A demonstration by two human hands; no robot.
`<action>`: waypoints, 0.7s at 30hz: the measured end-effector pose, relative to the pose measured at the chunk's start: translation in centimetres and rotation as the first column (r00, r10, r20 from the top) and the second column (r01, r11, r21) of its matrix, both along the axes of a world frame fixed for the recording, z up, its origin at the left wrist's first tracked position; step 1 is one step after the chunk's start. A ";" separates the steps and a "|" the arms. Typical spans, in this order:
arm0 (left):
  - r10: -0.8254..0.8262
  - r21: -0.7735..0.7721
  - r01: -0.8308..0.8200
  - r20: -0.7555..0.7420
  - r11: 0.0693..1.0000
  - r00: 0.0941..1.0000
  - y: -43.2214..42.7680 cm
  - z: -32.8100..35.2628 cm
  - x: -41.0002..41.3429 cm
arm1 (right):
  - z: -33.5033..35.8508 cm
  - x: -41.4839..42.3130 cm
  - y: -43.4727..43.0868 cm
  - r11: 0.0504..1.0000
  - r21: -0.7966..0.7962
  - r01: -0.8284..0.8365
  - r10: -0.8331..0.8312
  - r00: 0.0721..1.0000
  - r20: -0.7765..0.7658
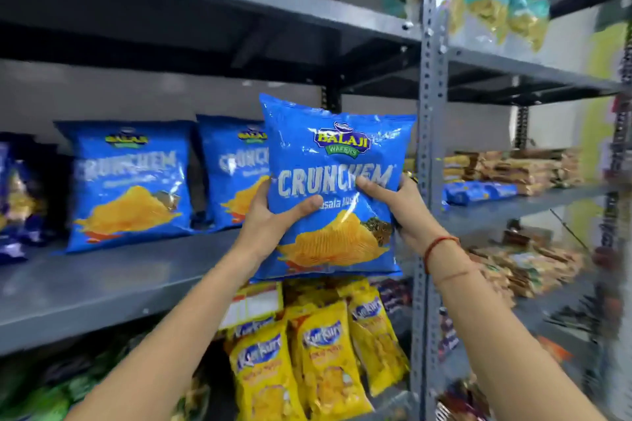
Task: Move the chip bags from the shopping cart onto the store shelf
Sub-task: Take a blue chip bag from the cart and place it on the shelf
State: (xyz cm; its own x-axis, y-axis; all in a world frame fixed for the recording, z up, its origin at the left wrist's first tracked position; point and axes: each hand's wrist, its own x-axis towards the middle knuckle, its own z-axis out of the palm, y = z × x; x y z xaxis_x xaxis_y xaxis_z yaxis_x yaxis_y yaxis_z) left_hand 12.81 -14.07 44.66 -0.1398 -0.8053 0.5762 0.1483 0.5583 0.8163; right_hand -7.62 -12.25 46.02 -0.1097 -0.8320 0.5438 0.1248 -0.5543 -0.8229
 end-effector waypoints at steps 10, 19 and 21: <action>0.199 0.047 -0.197 -0.060 0.979 0.978 -5.6 3.1 6.3 | 4.8 6.3 -10.0 0.992 -0.003 -0.124 0.120 0.968 -0.220; 0.283 0.174 -0.276 -0.019 0.945 0.959 -7.7 1.1 6.3 | 2.7 7.0 -12.6 0.987 0.118 -0.108 0.130 0.971 -0.202; 0.276 0.197 -0.272 0.008 0.942 0.961 -7.7 0.6 6.6 | 1.8 7.0 -12.5 0.987 0.147 -0.061 0.091 0.973 -0.212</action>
